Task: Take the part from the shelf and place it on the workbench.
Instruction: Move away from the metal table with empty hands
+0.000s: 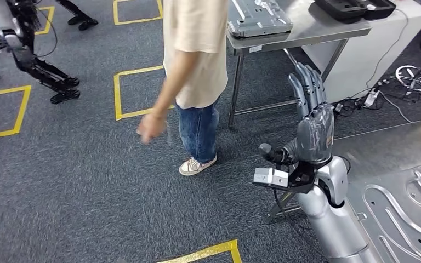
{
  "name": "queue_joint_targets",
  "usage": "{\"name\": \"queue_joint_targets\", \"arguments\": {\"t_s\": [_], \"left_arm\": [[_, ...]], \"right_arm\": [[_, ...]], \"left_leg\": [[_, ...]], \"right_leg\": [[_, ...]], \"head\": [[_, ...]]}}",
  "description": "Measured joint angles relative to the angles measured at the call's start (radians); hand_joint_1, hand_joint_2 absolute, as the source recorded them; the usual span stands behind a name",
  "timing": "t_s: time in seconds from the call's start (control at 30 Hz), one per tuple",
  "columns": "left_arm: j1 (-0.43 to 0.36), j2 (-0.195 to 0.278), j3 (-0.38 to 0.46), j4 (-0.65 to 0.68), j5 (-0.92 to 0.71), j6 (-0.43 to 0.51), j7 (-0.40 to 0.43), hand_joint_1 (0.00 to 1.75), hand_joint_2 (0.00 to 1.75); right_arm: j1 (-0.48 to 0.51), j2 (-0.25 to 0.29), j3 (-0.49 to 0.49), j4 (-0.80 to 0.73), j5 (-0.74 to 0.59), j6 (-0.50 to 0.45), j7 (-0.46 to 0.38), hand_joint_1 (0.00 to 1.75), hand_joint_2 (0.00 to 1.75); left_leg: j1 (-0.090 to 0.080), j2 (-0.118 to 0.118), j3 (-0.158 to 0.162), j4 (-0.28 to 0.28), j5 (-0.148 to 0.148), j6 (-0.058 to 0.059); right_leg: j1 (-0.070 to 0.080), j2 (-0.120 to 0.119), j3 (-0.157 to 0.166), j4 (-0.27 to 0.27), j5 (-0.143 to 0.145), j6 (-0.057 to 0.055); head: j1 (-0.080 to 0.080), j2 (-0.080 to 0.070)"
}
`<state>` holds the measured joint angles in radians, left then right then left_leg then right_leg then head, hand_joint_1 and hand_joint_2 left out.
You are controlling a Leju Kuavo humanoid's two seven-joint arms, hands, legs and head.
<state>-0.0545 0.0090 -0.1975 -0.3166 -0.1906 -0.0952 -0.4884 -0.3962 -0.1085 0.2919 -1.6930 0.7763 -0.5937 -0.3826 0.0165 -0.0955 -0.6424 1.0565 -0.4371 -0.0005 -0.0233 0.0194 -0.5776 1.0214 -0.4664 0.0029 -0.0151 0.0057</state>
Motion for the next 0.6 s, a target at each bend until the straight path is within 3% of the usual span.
{"name": "queue_joint_targets", "arguments": {"t_s": [0.07,0.13,0.17,0.2,0.23,0.3,0.33,0.37,0.43,0.47,0.5,0.6], "left_arm": [[-0.004,0.0,0.0,-0.004,0.001,0.0,0.004,0.0,0.0],[-0.005,0.0,0.0,-0.006,0.002,0.003,0.006,0.0,0.0],[-0.003,0.001,0.0,-0.006,0.003,0.004,0.006,0.0,0.0],[0.0,0.003,0.0,-0.006,0.003,0.005,0.006,0.0,0.0],[0.003,0.004,0.0,-0.006,0.004,0.005,0.006,0.0,0.0],[0.004,0.008,0.0,-0.006,0.007,0.006,0.005,0.0,0.0],[0.002,0.008,0.0,-0.006,0.009,0.006,0.004,0.0,0.0],[0.002,0.009,0.0,-0.006,0.011,0.006,0.002,0.0,0.0],[0.007,0.009,0.001,-0.006,0.012,0.005,-0.001,0.0,0.0],[0.012,0.009,0.001,-0.006,0.012,0.005,-0.003,0.0,0.0],[0.015,0.009,0.001,-0.006,0.012,0.005,-0.004,0.0,0.0],[0.019,0.01,0.001,-0.006,0.013,0.005,-0.005,0.0,0.0]], "right_arm": [[-0.004,0.0,0.007,0.002,0.002,0.001,0.004,0.0,0.0],[-0.004,0.0,0.012,0.005,0.005,0.0,0.01,0.0,0.0],[-0.003,0.0,0.014,0.007,0.007,0.0,0.013,0.0,0.0],[-0.003,0.0,0.017,0.008,0.01,0.0,0.016,0.0,0.0],[-0.003,0.0,0.019,0.009,0.012,0.0,0.018,0.0,0.0],[-0.003,0.0,0.023,0.009,0.015,0.001,0.02,0.0,0.0],[-0.004,0.0,0.023,0.009,0.015,0.001,0.022,0.0,0.0],[-0.004,0.0,0.025,0.009,0.016,0.001,0.023,0.0,0.0],[-0.004,0.0,0.029,0.009,0.016,0.002,0.028,0.0,0.0],[-0.004,0.0,0.032,0.009,0.016,0.004,0.03,0.0,0.0],[-0.004,0.0,0.034,0.009,0.016,0.004,0.031,0.0,0.0],[0.003,-0.001,0.037,0.011,0.016,0.005,0.034,0.0,0.0]], "left_leg": [[-0.001,0.061,-0.043,0.094,-0.05,-0.007],[0.002,0.08,-0.097,0.204,-0.094,-0.012],[0.004,0.084,-0.108,0.225,-0.094,-0.015],[0.005,0.089,-0.101,0.212,-0.077,-0.016],[0.006,0.099,-0.075,0.165,-0.048,-0.016],[0.002,0.144,-0.013,0.044,-0.003,-0.011],[-0.001,0.159,0.006,0.006,0.006,-0.005],[-0.005,0.166,0.012,-0.011,0.005,0.002],[-0.007,0.143,0.012,-0.014,0.006,0.016],[-0.005,0.131,0.013,-0.017,0.007,0.022],[-0.004,0.12,0.014,-0.02,0.01,0.029],[-0.003,0.087,0.014,-0.024,0.015,0.043]], "right_leg": [[0.0,-0.024,0.006,-0.004,0.0,-0.009],[0.001,-0.051,0.007,-0.002,-0.004,-0.013],[0.001,-0.064,0.007,0.0,-0.006,-0.013],[0.001,-0.077,0.008,0.002,-0.008,-0.012],[0.0,-0.088,0.009,0.004,-0.011,-0.009],[0.003,-0.11,0.012,0.01,-0.02,0.001],[0.007,-0.12,0.014,0.012,-0.023,0.006],[0.011,-0.13,0.016,0.012,-0.026,0.011],[0.014,-0.15,0.023,0.009,-0.03,0.02],[0.012,-0.144,0.025,0.012,-0.036,0.025],[0.009,-0.123,0.021,0.028,-0.051,0.029],[0.004,-0.037,-0.053,0.184,-0.137,0.032]], "head": [[-0.003,0.0],[-0.004,0.0],[-0.004,0.0],[-0.004,0.0],[-0.004,0.0],[-0.004,0.0],[-0.003,0.0],[-0.003,0.0],[-0.002,0.0],[-0.002,0.0],[-0.002,0.0],[-0.001,0.0]]}}
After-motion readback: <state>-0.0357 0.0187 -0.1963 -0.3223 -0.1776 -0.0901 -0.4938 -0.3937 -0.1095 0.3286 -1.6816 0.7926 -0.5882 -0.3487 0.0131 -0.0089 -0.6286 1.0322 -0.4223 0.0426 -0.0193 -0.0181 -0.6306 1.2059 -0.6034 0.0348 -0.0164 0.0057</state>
